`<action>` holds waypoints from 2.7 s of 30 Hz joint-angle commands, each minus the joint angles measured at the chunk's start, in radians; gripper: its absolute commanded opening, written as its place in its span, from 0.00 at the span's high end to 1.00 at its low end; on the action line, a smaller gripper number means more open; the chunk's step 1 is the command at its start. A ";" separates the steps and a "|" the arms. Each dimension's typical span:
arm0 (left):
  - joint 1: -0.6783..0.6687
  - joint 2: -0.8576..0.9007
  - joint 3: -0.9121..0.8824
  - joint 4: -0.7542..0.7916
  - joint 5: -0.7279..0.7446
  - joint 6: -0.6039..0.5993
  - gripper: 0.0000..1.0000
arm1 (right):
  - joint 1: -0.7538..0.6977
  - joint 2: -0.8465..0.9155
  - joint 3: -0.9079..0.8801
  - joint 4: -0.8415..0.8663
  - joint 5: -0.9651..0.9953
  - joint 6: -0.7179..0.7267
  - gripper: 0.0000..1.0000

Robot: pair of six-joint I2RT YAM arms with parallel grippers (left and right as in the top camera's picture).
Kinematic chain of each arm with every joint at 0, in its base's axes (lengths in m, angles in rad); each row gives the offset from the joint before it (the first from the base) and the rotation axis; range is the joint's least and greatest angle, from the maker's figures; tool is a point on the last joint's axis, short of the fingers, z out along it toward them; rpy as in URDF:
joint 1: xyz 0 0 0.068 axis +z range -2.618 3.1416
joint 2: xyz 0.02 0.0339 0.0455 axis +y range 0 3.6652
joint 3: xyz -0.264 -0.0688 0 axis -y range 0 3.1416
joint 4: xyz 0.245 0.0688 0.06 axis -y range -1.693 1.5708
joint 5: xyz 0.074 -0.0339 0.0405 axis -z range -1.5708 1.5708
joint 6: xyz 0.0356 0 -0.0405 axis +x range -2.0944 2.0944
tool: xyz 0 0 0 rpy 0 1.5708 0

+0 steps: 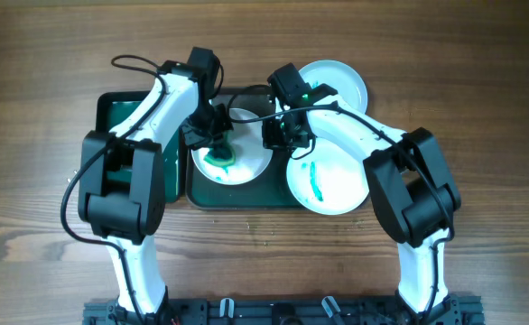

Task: Clean dirty plates on tray and stack at the side
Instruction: 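Grasp the sponge with left gripper and lift it toward the plate, then scrub the left plate with the sponge while right gripper holds it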

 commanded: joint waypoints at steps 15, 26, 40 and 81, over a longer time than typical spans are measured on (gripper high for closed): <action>-0.085 0.050 -0.072 0.140 0.226 0.175 0.96 | -0.018 0.026 -0.006 -0.009 0.018 -0.015 0.96; -0.037 0.018 0.008 -0.092 -0.193 -0.082 0.96 | -0.018 0.026 -0.006 -0.007 0.018 -0.014 0.96; -0.061 0.021 -0.143 0.292 0.431 0.247 0.96 | -0.018 0.026 -0.006 -0.014 0.014 -0.015 0.96; -0.062 0.016 -0.108 0.232 -0.093 0.121 0.96 | -0.018 0.026 -0.006 -0.020 -0.004 -0.038 0.96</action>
